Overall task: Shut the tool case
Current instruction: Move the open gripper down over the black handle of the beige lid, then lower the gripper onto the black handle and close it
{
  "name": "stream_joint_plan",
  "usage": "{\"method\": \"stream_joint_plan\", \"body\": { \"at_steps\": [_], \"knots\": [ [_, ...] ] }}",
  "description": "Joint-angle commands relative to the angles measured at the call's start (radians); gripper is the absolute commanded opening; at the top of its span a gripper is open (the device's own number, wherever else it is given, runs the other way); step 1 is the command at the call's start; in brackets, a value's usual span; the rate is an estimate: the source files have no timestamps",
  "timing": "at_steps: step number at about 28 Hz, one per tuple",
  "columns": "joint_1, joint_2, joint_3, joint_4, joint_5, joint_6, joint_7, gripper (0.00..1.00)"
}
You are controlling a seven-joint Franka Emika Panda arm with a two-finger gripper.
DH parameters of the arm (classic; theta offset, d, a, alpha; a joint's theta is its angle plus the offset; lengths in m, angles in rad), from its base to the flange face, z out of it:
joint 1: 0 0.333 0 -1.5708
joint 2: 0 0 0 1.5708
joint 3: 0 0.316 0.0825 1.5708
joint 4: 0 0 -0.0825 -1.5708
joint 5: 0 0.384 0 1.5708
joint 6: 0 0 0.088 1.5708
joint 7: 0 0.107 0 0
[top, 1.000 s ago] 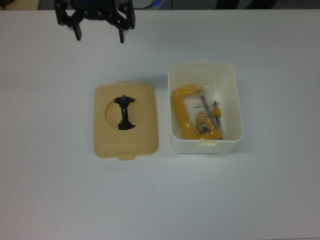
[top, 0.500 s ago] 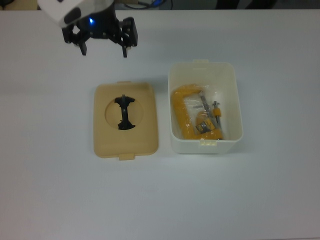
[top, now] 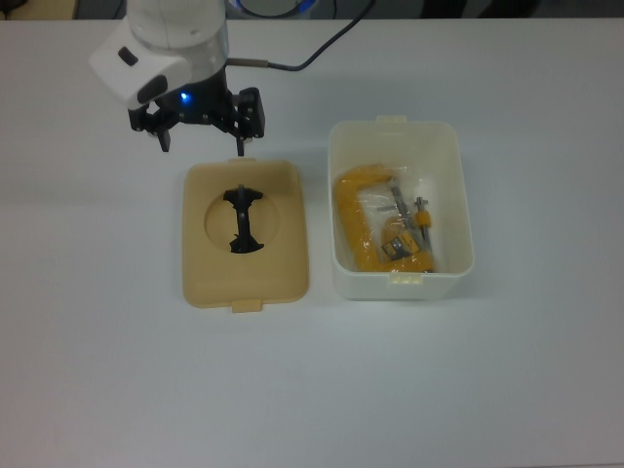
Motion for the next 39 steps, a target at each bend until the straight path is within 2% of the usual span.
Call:
{"method": "stream_joint_plan", "body": {
  "at_steps": [1, 11, 16, 22, 26, 33, 39],
  "knots": [
    [0.026, -0.027, -0.001, -0.087, -0.035, 0.068, 0.006, 1.0],
    [0.041, -0.019, -0.003, -0.159, -0.059, 0.132, 0.009, 1.0],
    [0.04, 0.011, -0.003, -0.162, -0.087, 0.149, 0.011, 0.99],
    [0.041, 0.038, -0.005, -0.162, -0.093, 0.15, 0.023, 0.96],
    [0.041, 0.064, -0.003, -0.162, -0.139, 0.18, 0.057, 0.92],
    [0.041, 0.097, 0.0, -0.156, -0.173, 0.193, 0.072, 0.83],
    [0.021, 0.116, 0.054, -0.151, -0.228, 0.193, 0.12, 0.8]
  ]
}}
